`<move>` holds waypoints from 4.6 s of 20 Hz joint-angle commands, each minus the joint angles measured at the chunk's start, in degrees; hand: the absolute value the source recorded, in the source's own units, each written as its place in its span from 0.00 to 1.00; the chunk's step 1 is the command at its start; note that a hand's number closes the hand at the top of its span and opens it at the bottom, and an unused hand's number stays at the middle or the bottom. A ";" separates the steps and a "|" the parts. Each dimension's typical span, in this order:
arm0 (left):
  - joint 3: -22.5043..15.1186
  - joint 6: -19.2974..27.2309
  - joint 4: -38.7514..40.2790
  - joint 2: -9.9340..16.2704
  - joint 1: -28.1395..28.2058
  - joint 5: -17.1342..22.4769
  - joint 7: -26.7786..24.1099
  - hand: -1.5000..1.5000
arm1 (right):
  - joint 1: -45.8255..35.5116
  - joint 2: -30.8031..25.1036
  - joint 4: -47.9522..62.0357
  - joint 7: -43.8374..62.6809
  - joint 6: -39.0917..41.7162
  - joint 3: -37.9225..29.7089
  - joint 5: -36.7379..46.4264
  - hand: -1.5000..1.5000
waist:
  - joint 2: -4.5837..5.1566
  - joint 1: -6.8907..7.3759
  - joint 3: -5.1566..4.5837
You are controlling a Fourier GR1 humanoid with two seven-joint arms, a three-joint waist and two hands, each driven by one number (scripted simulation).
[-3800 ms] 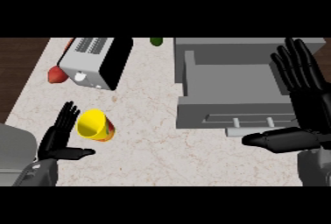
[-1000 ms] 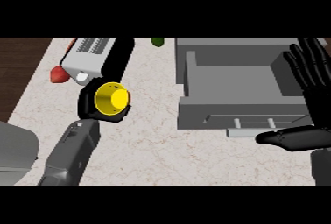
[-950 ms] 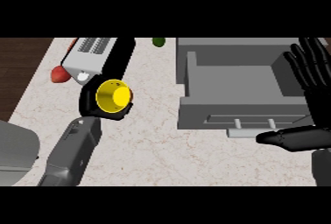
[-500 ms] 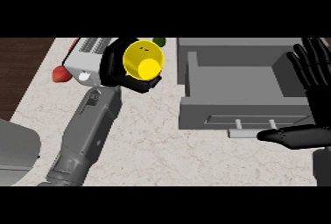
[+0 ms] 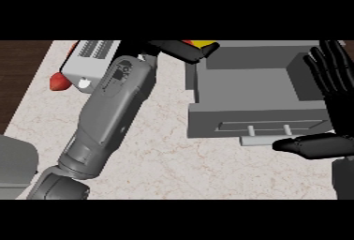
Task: Pick up the cup, place it into the drawer and close the drawer
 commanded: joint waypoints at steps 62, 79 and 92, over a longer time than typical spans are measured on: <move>-14.06 -1.22 10.78 4.68 6.80 30.76 -11.52 0.00 | -14.70 -2.50 53.07 -16.75 5.41 28.59 37.86 1.00 | 0.76 5.10 0.07; -16.62 -8.05 1.12 10.18 15.43 30.60 -6.99 0.00 | -39.25 -8.90 78.05 -25.01 -2.94 9.03 30.40 1.00 | 2.10 11.31 0.22; -16.57 -11.17 -1.41 11.30 17.07 31.75 -5.65 0.00 | -39.65 -15.09 74.46 -25.58 4.92 6.26 25.76 1.00 | 2.61 13.67 0.10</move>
